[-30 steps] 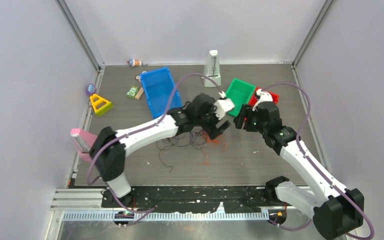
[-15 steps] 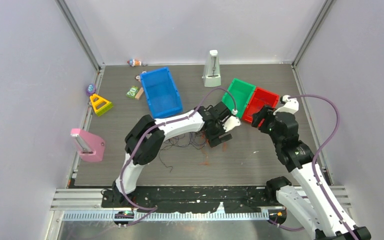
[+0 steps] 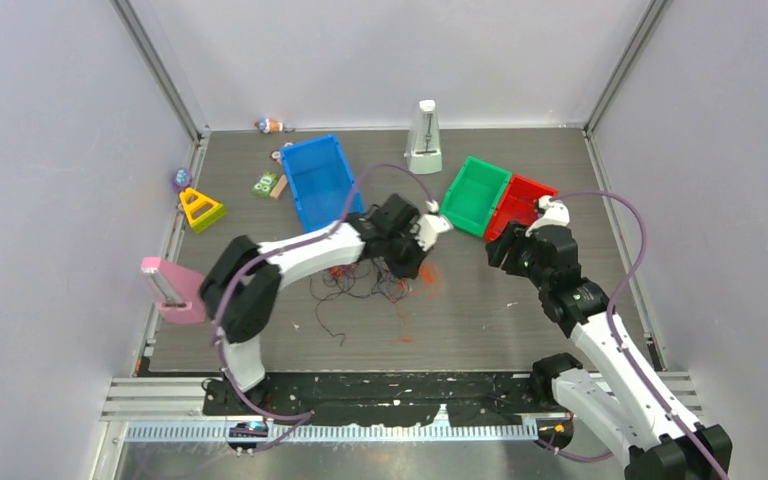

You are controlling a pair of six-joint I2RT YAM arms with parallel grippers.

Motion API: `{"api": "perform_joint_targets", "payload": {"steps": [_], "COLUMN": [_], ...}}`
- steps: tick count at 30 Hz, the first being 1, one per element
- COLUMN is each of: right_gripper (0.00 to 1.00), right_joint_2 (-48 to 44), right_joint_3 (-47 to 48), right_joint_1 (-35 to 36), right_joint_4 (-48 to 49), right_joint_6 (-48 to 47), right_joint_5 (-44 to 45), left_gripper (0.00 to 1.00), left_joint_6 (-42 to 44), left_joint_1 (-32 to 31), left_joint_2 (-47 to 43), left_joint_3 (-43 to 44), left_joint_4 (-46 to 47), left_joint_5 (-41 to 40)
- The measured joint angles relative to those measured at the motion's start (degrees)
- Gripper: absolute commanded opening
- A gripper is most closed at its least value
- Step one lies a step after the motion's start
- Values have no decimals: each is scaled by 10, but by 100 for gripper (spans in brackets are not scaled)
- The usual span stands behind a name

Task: Untangle the cables
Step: Untie the cable.

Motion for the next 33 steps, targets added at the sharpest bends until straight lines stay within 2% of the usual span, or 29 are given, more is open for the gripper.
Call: {"api": "perform_joint_targets", "payload": {"steps": [3, 6, 10, 14, 21, 27, 33], "right_gripper": [60, 62, 63, 66, 60, 56, 42], "right_joint_2": [19, 29, 48, 67, 98, 139, 172], "right_joint_3": [-18, -42, -75, -93, -102, -136, -135], "right_joint_1": [0, 0, 3, 35, 159, 177, 186], "right_joint_4": [40, 96, 198, 281, 394, 478, 519], "right_joint_6": [-2, -1, 7, 17, 22, 53, 63], "right_joint_5": [-80, -159, -268, -322, -290, -230, -199], "left_gripper": [0, 0, 0, 0, 0, 0, 0], "left_joint_6": [-59, -128, -210, -273, -321, -358, -385], "left_joint_1": [51, 101, 132, 137, 140, 151, 156], "left_joint_2": [-96, -155, -169, -169, -171, -172, -172], "left_joint_3": [-85, -142, -195, -233, -264, -286, -298], "left_joint_4": [87, 189, 308, 375, 452, 501, 544], "left_joint_5": [87, 166, 243, 276, 269, 268, 274]}}
